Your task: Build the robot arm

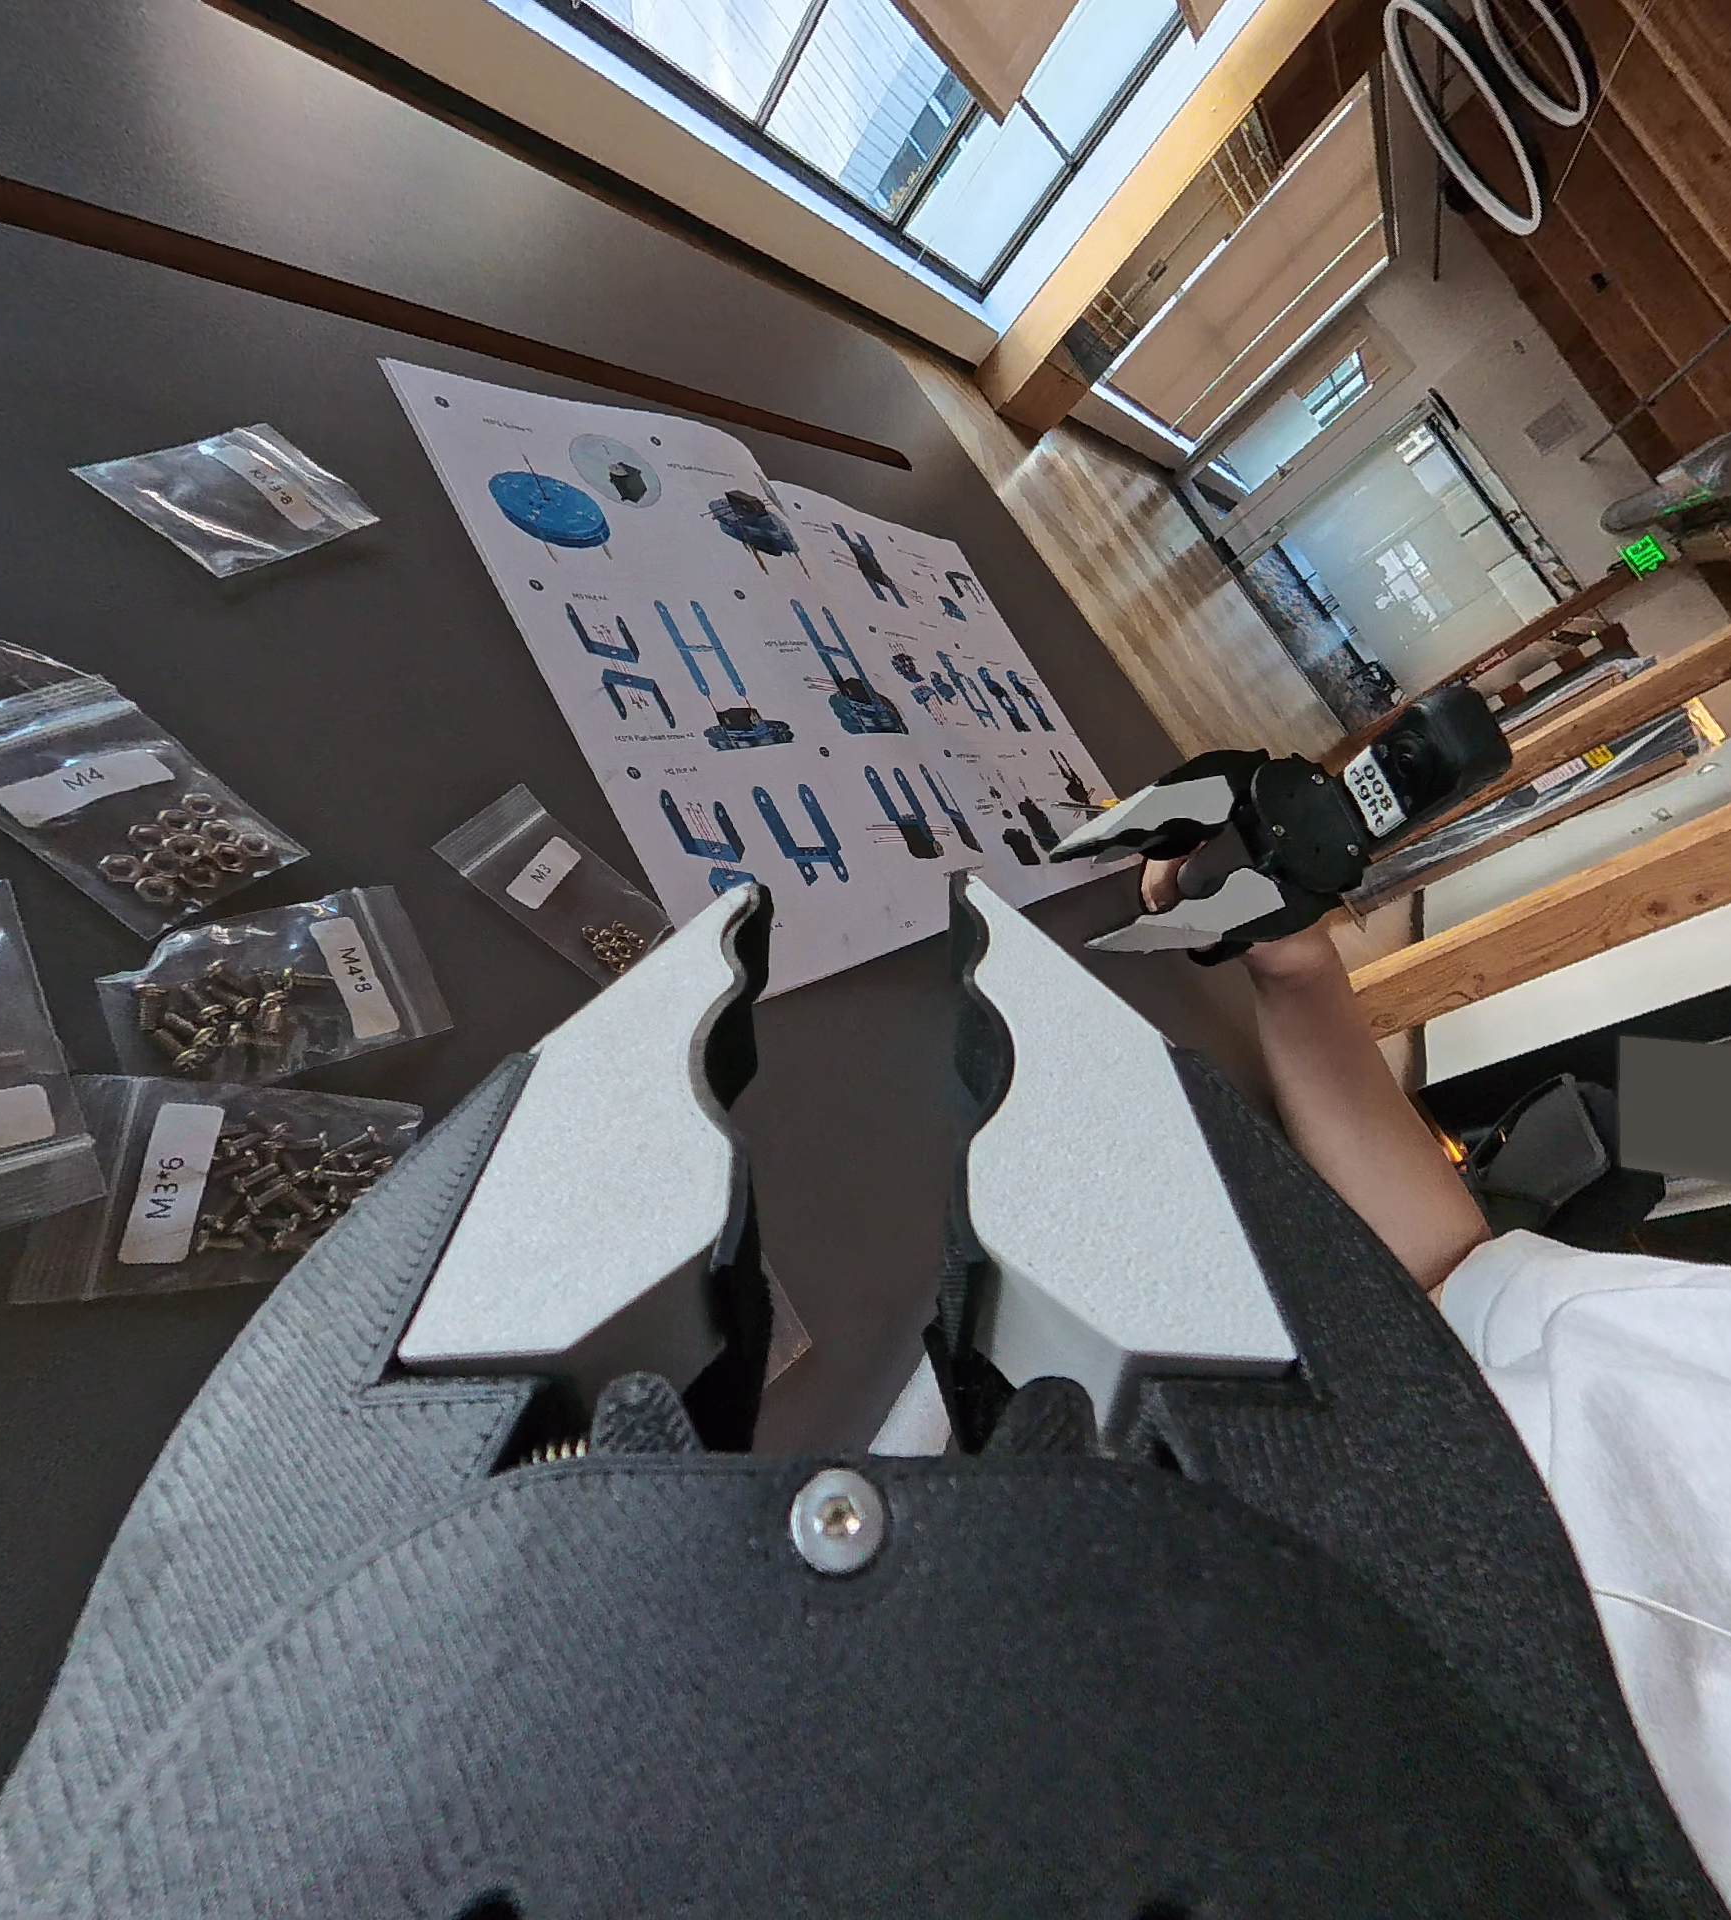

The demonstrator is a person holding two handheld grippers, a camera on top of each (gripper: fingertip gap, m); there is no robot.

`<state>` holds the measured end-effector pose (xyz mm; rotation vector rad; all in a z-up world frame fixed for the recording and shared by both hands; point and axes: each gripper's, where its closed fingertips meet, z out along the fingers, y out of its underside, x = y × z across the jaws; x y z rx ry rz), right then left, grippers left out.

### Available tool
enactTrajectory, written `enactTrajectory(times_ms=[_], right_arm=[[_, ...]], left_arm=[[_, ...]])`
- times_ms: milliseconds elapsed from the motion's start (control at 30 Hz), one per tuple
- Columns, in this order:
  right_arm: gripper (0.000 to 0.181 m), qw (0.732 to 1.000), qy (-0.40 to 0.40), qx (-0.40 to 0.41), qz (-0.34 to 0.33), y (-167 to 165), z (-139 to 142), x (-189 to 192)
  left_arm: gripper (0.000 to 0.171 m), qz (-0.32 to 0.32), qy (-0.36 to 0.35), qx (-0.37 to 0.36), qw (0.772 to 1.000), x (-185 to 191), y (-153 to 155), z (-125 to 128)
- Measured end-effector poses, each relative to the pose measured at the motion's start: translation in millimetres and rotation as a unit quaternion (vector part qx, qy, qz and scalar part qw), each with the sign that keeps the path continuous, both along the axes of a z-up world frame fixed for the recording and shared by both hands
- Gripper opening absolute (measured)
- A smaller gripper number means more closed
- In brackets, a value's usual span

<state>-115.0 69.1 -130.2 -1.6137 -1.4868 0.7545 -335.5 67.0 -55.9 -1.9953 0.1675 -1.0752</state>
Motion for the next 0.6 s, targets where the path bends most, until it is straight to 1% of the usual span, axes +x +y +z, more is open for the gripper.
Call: enactTrajectory(times_ms=[200,600], right_arm=[[0.039,1.000,0.010,0.009,-0.003,0,5,-1],[0.039,1.000,0.003,0.002,-0.010,5,-5,-2]], left_arm=[[0.034,-0.004,0.004,0.001,1.000,3,-1,0],[0.033,-0.016,-0.005,0.000,1.000,8,-4,2]])
